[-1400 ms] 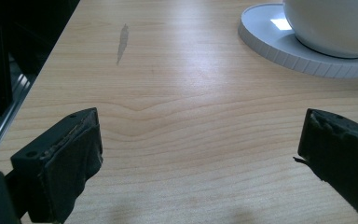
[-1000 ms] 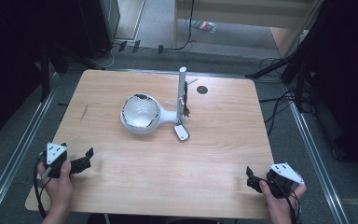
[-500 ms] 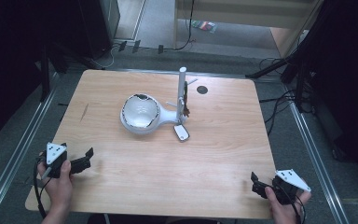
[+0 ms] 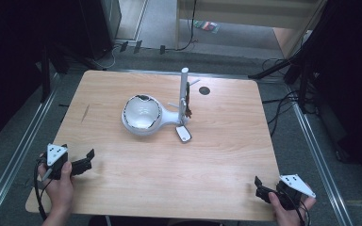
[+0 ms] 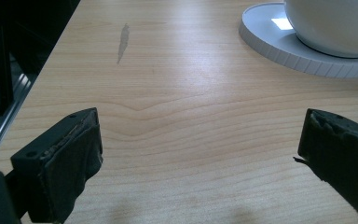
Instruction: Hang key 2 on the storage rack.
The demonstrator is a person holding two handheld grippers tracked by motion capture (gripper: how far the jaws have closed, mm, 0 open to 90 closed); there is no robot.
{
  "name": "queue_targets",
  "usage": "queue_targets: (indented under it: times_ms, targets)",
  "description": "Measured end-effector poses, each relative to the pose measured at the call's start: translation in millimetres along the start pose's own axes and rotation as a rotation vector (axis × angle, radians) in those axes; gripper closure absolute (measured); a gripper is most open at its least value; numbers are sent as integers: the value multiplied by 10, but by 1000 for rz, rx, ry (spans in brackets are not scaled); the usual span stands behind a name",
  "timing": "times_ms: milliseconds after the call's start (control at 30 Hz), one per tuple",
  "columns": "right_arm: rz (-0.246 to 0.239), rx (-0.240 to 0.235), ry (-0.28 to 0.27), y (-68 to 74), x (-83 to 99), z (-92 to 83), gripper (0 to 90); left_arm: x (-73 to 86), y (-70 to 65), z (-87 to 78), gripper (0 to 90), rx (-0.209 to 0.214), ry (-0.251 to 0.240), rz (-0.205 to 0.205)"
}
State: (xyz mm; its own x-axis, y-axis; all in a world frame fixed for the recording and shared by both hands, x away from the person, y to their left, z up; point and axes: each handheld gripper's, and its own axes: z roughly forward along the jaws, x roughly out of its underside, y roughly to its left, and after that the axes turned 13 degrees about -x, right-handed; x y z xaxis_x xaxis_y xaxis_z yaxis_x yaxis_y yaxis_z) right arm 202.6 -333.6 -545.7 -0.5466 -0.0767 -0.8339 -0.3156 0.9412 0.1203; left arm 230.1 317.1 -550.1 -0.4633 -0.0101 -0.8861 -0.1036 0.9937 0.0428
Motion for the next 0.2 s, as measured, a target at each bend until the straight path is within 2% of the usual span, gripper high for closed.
queue_targets:
  times_ms: [200]
  targets:
    - [7,3,-11,16,-7,-7,0,-1,-2,0,0,1,2,3]
